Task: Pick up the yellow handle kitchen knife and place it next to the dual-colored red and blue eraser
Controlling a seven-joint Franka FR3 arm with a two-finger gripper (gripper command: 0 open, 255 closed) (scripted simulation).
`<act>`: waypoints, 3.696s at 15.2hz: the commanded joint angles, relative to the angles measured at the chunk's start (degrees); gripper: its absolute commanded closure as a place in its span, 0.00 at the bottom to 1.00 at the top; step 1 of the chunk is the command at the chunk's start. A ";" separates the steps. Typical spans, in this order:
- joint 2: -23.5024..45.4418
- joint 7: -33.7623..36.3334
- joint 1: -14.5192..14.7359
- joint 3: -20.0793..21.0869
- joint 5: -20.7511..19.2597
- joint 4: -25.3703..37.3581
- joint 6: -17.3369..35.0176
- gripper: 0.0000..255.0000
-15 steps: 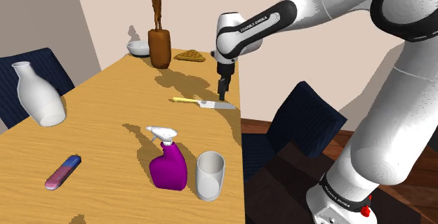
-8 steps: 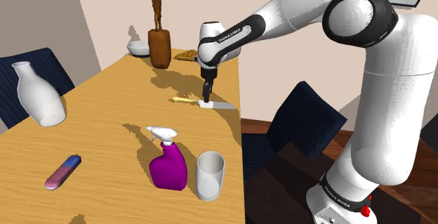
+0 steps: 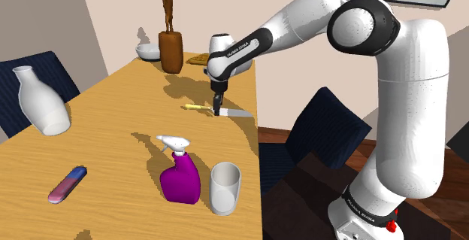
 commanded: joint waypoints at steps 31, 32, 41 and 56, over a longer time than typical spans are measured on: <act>-4.05 -0.18 -0.09 0.11 0.22 2.45 -6.46 1.00; -4.38 -0.19 -0.09 0.12 0.24 2.77 -7.12 1.00; -7.04 -0.28 -0.12 0.18 0.39 6.09 -13.09 1.00; -10.52 17.28 10.91 6.25 -0.87 1.09 -11.67 1.00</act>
